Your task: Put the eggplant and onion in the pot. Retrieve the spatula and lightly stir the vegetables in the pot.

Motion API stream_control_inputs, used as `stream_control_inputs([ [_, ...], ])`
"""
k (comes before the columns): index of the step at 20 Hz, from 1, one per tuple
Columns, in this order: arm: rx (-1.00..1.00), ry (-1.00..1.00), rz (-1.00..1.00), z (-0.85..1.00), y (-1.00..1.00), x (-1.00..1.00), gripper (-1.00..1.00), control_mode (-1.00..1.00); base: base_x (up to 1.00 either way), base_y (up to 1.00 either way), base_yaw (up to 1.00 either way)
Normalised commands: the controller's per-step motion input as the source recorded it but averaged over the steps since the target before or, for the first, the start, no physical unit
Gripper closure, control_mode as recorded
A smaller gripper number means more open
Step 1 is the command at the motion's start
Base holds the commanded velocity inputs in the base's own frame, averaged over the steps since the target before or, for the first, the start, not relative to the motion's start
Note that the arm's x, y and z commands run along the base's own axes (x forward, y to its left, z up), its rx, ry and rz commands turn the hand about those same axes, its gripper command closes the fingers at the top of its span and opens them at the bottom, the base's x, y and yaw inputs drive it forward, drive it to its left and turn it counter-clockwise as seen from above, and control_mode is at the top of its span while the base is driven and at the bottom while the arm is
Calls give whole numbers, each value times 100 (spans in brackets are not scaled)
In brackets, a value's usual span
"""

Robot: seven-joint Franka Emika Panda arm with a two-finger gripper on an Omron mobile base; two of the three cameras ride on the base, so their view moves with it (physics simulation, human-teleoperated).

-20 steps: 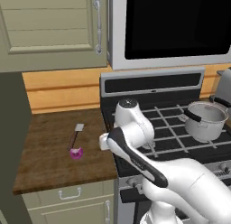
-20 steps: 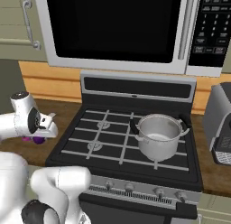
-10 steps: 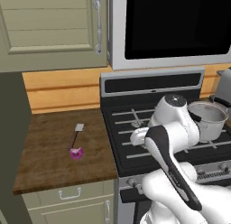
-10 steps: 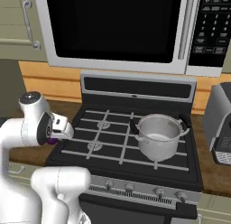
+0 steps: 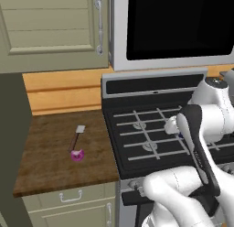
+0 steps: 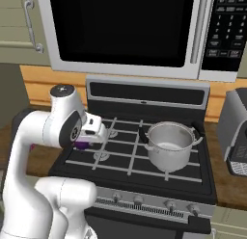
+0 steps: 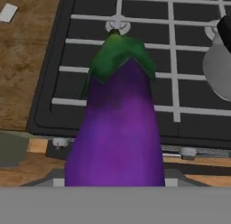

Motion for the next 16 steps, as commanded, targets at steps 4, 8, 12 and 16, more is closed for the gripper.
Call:
stream_control_inputs([
  [4,0,4,-8,37,-92,1,100,-100,0,0,0],
  [8,0,3,-10,0,-96,12,100,-100,0,0,0],
  [12,0,0,-3,0,-79,23,100,-100,0,0,0],
  [16,0,0,0,-2,-61,35,100,-100,0,0,0],
])
